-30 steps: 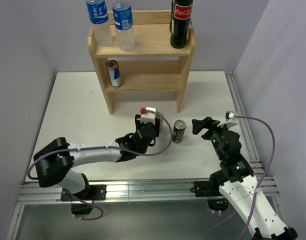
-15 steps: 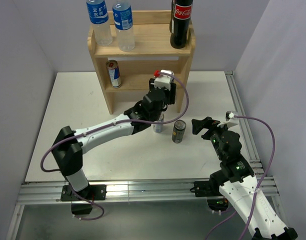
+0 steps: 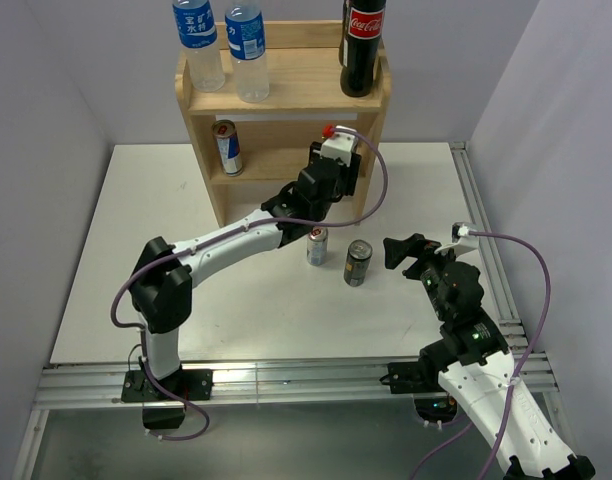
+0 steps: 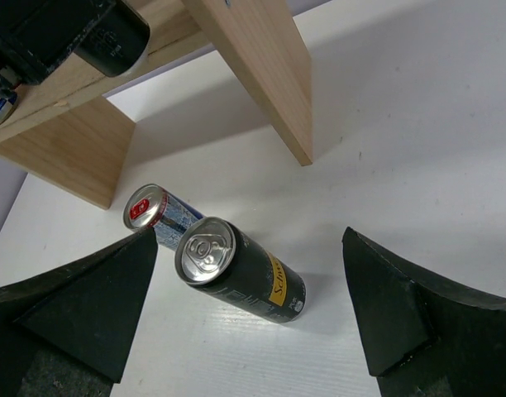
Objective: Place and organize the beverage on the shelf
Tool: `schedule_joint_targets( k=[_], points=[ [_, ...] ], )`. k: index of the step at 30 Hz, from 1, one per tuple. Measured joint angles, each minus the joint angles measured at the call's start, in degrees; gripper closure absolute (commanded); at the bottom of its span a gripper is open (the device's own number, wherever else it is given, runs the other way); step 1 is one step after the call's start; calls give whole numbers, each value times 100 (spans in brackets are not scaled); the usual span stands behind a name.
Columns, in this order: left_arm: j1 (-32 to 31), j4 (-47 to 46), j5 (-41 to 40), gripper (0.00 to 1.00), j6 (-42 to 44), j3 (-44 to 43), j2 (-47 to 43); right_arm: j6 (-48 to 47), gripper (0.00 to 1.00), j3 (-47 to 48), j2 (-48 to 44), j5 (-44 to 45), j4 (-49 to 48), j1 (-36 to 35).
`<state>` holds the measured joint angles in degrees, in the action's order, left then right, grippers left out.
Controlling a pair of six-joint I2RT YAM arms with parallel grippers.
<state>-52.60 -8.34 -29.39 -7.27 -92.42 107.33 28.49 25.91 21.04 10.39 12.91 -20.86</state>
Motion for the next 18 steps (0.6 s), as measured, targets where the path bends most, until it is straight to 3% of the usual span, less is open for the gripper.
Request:
schedule_joint_targets(
  k=[18],
  points=[
    [173,-157,225,100,52,-763,726,17,0,0,0,0,0,0]
  ],
)
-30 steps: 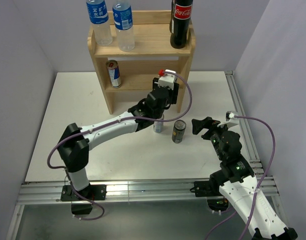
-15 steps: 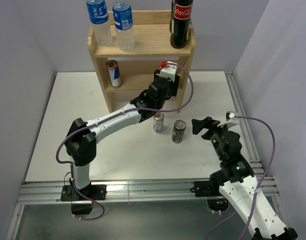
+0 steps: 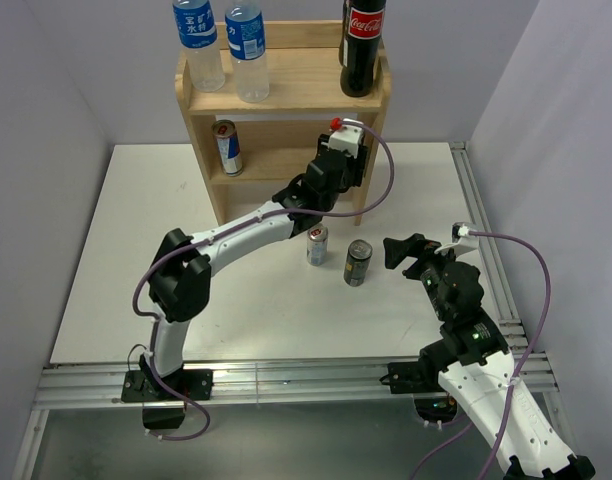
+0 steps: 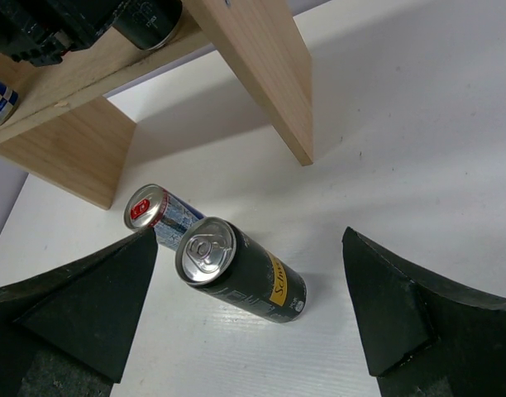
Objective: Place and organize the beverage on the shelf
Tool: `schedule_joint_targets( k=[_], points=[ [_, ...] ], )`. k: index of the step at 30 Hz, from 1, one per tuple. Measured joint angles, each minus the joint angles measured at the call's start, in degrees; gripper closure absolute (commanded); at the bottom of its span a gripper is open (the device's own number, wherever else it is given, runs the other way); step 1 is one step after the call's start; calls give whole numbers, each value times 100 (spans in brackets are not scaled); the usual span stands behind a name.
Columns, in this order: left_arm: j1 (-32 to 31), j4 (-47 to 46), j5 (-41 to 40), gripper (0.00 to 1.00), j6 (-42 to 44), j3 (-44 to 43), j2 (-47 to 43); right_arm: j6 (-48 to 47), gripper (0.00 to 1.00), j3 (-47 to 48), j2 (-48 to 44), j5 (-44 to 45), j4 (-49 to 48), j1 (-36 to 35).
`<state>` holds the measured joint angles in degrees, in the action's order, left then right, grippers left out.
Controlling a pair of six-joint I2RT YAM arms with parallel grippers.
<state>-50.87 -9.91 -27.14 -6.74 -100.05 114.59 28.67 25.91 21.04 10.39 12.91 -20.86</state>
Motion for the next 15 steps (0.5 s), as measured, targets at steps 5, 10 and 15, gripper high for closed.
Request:
schedule_joint_targets(
  k=[5,10,15],
  points=[
    [31,-138,-2,99,2,-59,98,2,0,0,2,-2,0,0],
    [63,-295,-7,81,0,-59,149,2,0,0,2,0,0,0],
    [96,-380,-22,29,7,-24,151,2,0,0,11,0,-2,0]
  ],
)
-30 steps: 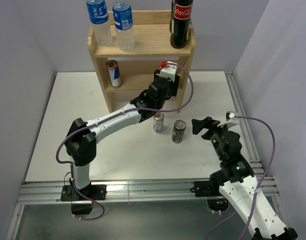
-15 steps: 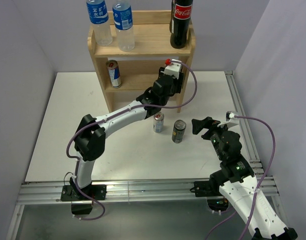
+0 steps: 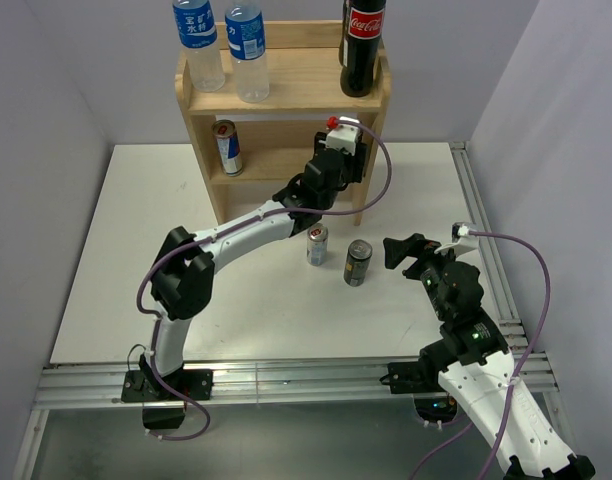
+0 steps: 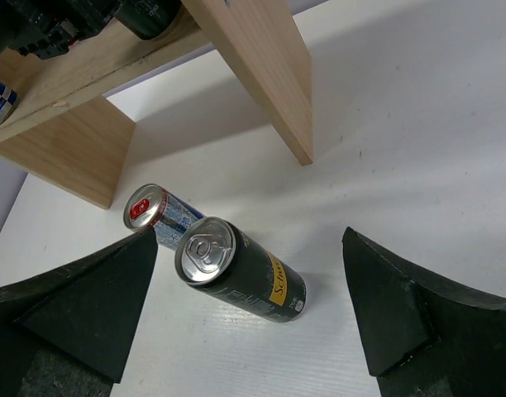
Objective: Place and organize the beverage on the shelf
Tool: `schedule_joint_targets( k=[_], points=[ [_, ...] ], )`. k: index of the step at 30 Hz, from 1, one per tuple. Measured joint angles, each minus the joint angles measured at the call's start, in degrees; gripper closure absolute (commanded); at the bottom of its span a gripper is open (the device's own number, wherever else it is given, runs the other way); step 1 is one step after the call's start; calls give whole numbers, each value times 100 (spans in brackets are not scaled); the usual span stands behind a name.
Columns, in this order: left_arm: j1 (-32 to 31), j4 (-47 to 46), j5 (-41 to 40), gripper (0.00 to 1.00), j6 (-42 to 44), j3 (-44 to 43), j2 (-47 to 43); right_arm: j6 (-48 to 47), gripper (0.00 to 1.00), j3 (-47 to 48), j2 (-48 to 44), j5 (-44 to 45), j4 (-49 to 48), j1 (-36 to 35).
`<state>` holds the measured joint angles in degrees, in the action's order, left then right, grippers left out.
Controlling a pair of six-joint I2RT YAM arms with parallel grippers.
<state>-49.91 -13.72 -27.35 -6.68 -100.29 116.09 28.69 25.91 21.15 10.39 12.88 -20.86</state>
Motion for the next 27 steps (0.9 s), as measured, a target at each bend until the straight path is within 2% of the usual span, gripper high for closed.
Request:
schedule_joint_targets(
  k=[1,2,7,10,20,27],
  points=[
    [11,-46,-9,19,2,26,0,0,0,0,4,0,2,0],
    [20,-122,-17,16,11,44,0,0,0,0,4,-2,2,0],
    [59,-490,-55,4,-17,66,0,0,0,0,11,0,0,0],
    [79,-549,-55,1,-22,66,0,2,0,0,22,0,0,0],
    [87,-514,-31,1,-105,319,-160,2,0,0,72,4,0,0],
    [79,-284,96,1,-337,922,-946,4,0,-4,2,129,4,0]
  ],
)
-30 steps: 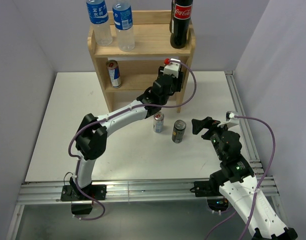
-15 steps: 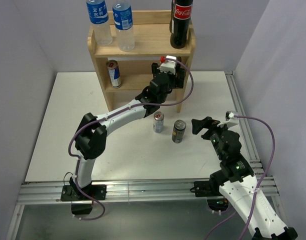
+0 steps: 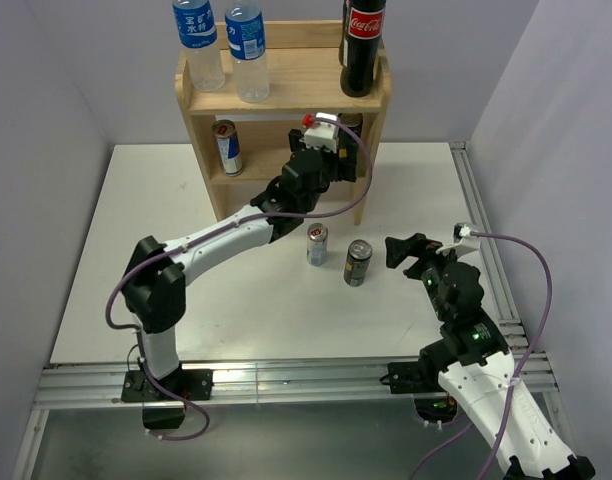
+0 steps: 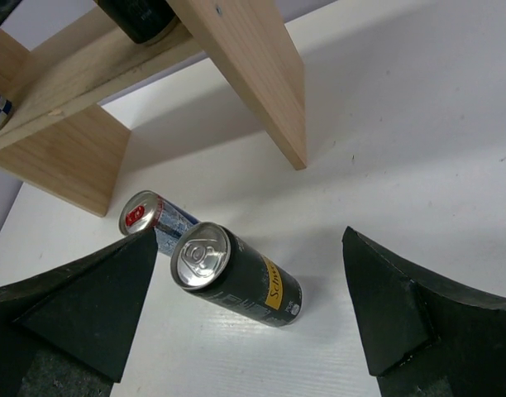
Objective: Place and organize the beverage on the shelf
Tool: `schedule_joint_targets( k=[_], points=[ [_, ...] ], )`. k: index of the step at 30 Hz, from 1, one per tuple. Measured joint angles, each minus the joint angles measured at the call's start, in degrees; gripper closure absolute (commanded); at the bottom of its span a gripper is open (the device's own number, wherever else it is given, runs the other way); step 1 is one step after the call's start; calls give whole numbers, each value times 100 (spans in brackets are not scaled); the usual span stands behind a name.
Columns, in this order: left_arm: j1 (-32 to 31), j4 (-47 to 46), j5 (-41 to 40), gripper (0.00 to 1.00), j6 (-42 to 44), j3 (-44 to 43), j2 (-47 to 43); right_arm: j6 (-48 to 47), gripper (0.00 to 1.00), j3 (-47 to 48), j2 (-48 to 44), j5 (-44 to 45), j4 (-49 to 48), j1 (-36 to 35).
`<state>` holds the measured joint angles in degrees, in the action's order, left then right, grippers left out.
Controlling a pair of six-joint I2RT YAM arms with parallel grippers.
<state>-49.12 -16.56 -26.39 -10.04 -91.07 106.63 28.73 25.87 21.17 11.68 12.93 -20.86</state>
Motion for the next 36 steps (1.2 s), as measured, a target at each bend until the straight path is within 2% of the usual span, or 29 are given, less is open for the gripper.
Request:
schedule_joint_targets(
  k=[8,14,18,22,28,36],
  points=[
    [-188,544,321,1,-313,501,-1073,0,0,7,-55,109,103,0],
    [-835,1272,332,1,-597,1198,-2166,208,0,46,-48,-31,363,-74],
    [-1344,1683,317,1,-903,1818,-3071,404,0,61,157,-17,505,-457],
    [-1449,2050,249,1,-1176,2275,-3829,610,0,249,881,293,730,-1169],
    [-1611,2345,-13,1,-1300,2448,-4266,999,0,334,1491,984,914,-2347],
    [-1633,2457,-210,1,-1322,2835,-4345,1311,0,197,2573,1421,457,-2555]
  ],
)
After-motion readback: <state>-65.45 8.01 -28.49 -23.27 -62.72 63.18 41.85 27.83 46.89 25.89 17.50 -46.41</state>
